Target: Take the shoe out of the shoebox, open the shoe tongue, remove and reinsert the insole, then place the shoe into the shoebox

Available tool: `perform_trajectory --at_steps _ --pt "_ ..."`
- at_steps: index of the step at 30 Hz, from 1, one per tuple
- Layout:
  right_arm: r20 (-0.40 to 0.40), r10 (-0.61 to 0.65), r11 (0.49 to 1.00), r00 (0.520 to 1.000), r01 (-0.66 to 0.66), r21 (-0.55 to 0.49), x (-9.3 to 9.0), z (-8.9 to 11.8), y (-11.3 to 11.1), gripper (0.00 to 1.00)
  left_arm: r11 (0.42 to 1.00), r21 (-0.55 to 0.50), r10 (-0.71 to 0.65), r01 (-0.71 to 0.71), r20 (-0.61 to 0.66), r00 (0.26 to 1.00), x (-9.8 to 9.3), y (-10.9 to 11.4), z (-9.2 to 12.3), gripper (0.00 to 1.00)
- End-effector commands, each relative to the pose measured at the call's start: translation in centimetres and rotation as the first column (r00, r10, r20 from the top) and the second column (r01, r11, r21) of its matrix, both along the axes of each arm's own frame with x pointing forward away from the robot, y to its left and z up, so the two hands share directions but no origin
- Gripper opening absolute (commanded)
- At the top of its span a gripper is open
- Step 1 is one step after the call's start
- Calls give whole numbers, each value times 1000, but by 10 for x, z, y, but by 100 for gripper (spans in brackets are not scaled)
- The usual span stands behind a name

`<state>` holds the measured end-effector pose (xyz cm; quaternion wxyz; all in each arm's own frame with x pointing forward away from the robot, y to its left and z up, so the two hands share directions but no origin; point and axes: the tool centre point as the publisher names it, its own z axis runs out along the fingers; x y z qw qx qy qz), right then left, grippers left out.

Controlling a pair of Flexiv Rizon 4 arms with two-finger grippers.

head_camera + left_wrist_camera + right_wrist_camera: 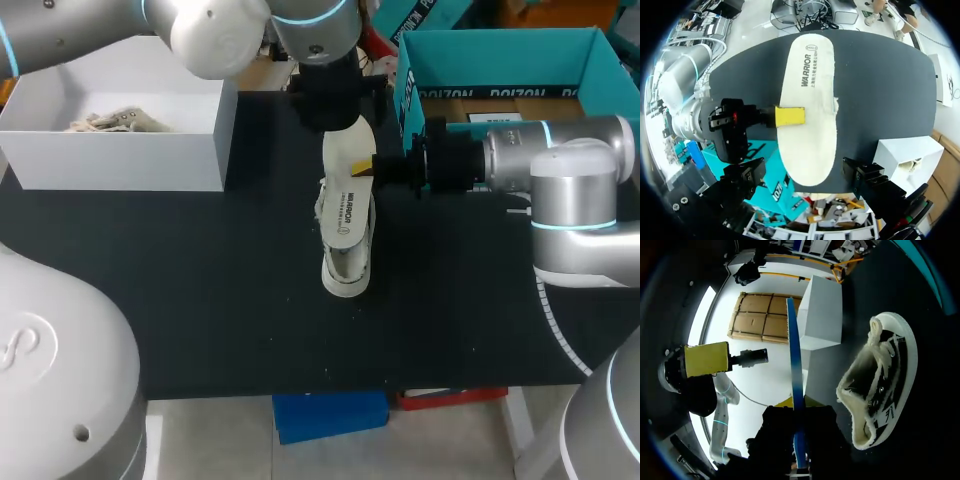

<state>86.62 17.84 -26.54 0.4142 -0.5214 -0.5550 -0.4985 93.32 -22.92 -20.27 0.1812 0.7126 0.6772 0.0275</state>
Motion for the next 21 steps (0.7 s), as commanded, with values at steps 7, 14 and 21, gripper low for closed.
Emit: perform_trajectory --at_steps 7,14,21 --pt "-1 -2 1000 1000 2 -2 0 0 1 0 1000 16 17 -17 -1 1000 59 -21 -13 100" --pt "-1 -2 1000 1000 2 -2 0 0 1 0 1000 7 28 -28 2 1000 70 -21 -13 100" --pt "-1 -2 1000 1000 2 -2 0 0 1 0 1000 -2 29 -29 4 1000 58 -10 -6 100"
